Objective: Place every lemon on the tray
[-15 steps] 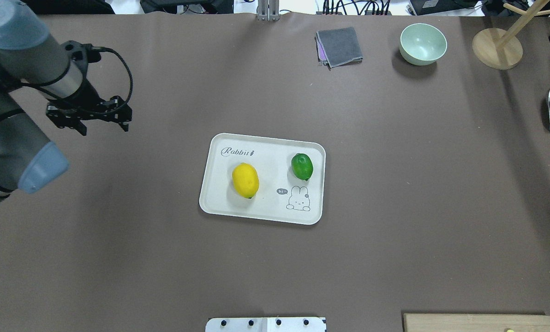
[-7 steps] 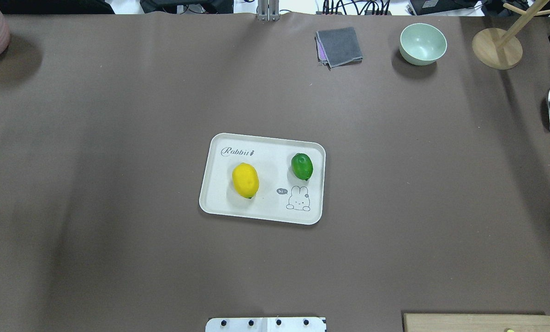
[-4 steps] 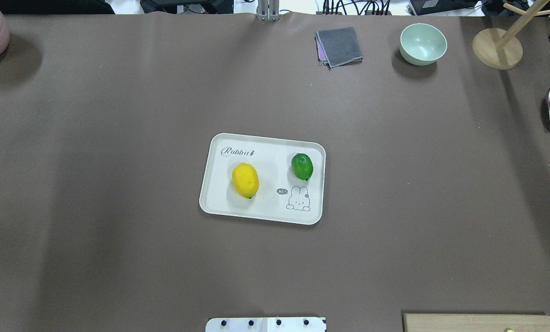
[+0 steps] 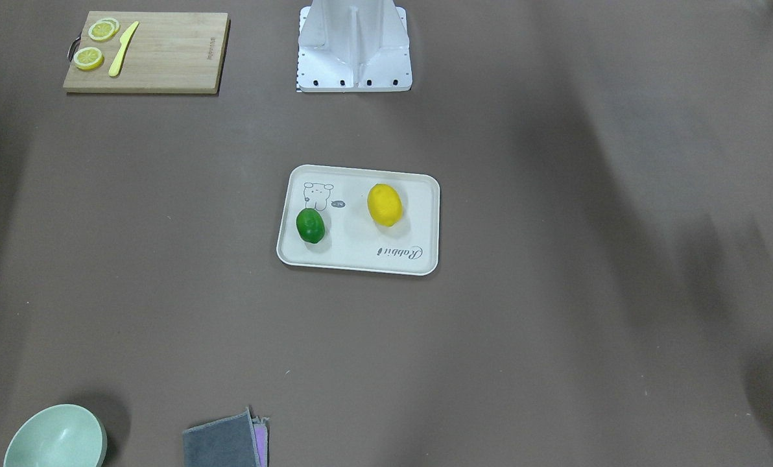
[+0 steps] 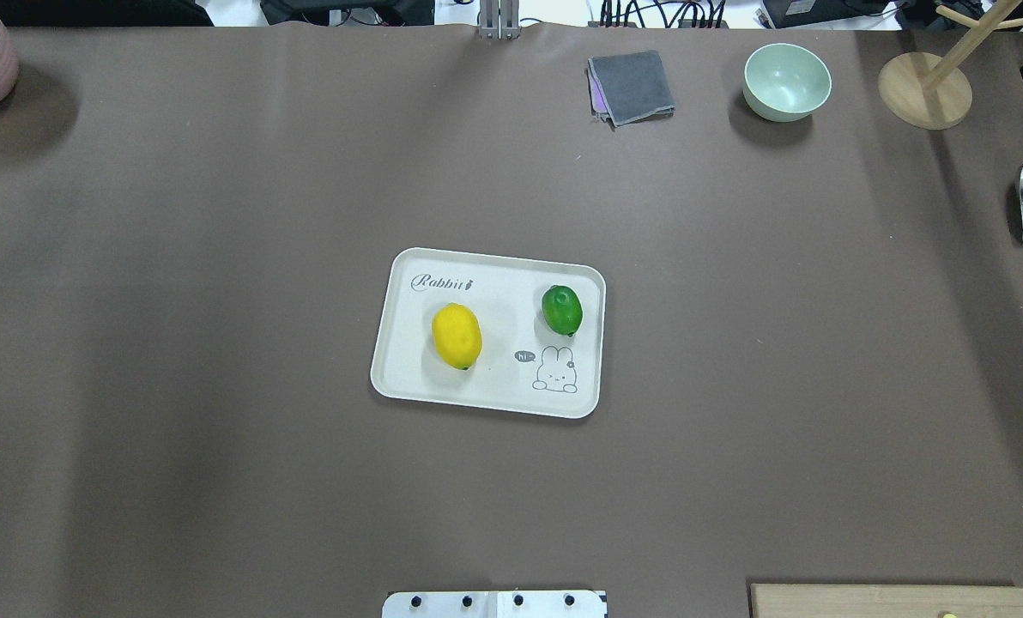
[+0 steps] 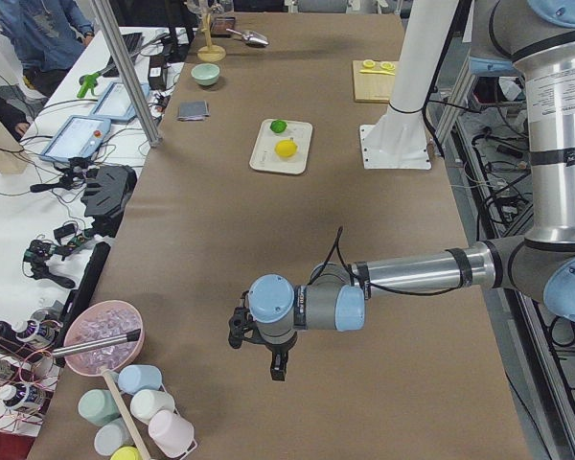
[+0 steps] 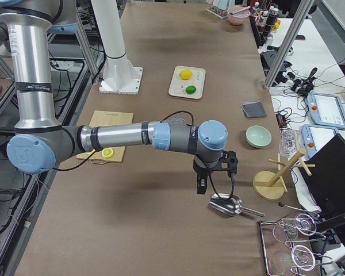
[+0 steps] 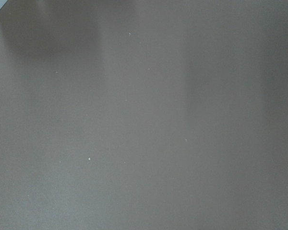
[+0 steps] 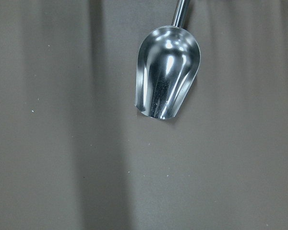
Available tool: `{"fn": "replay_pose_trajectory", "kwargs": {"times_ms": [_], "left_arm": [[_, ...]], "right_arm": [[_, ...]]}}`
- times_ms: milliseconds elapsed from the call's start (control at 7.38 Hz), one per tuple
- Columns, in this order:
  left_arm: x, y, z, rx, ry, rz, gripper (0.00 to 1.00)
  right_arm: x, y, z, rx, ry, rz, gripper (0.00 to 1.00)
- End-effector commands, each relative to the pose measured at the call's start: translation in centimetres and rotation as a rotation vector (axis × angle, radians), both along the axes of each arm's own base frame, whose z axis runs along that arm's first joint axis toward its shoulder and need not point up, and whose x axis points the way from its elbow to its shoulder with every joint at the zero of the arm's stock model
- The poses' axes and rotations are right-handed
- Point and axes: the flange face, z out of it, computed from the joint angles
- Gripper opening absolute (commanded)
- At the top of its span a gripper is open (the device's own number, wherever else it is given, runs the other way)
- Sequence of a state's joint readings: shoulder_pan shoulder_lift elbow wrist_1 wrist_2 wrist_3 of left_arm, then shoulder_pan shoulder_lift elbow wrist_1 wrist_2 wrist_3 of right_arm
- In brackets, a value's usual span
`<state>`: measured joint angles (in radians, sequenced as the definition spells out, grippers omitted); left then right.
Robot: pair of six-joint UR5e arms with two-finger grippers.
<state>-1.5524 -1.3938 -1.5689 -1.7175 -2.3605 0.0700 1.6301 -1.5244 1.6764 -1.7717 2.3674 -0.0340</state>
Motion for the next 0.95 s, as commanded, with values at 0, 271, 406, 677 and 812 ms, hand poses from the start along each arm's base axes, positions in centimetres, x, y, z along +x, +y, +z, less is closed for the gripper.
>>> {"fn": "replay_pose_trajectory", "kwargs": {"times_ms": [0,271,406,677,812], "left_arm": [[-0.34,-0.24,-0.15,-0.013,0.014,-0.013,0.98],[-0.58,-1.01,-0.69,-0.048,0.015,-0.019,0.98],[-0.58,-1.01,-0.69,-0.048,0.015,-0.019,0.98],[-0.58,-1.01,-0.69,-0.048,0.015,-0.019,0.98],[-0.58,-0.99,-0.62,-0.050,0.015,-0.019,0.98]], "right_arm": [[0.02,0.08,0.01,0.000,0.001,0.001,1.00],[0.04,0.01,-0.07,0.003,0.002,0.001,1.00],[0.07,0.01,0.11,0.000,0.007,-0.001,1.00],[0.21,0.01,0.09,0.004,0.027,-0.002,1.00],[0.21,0.01,0.01,0.005,0.027,-0.002,1.00]]}}
